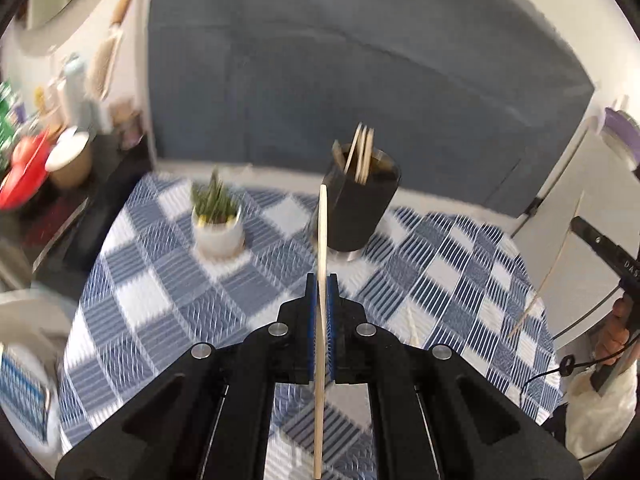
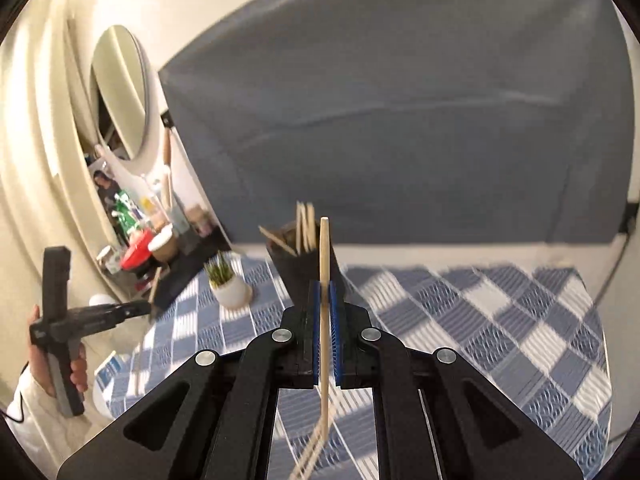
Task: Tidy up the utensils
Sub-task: 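Lift the held sticks and carry both grippers over the black cup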
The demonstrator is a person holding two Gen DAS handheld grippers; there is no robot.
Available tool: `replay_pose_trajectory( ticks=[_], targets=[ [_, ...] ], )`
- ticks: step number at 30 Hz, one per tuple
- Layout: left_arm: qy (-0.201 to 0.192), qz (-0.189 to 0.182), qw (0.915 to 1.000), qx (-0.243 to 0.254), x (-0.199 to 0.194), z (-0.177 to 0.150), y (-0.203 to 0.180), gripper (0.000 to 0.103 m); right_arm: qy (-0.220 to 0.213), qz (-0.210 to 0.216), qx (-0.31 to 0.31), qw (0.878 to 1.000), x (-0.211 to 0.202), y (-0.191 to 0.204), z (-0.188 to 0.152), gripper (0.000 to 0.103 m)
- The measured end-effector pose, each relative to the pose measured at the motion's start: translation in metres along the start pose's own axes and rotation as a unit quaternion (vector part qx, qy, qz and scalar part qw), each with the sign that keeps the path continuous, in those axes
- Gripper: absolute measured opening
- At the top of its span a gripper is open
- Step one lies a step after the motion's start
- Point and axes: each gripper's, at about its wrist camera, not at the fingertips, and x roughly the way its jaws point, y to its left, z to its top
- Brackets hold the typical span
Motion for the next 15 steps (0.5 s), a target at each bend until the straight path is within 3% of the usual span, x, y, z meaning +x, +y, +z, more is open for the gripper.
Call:
replay_pose_trajectory(
  ticks=[5,10,15],
  targets=[
    [-0.036,-0.04,0.9984,0.017,0.006,0.062,0.003,0.005,-0.023,-0.004,-0.016,1.0,0.025,0.028,0.033,0.005],
    [-0.047,-0.083,0.9945,0.044,0.028,0.106,-0.001,0.005,-0.034,-0.016,-0.023,0.999,0.054,0.046,0.058,0.005],
    [-0.088,-0.138,0.9851,0.051,0.056,0.142,-0.002,0.005,-0.039,-0.027,-0.026,0.999,0.084,0.055,0.078,0.005]
  ],
)
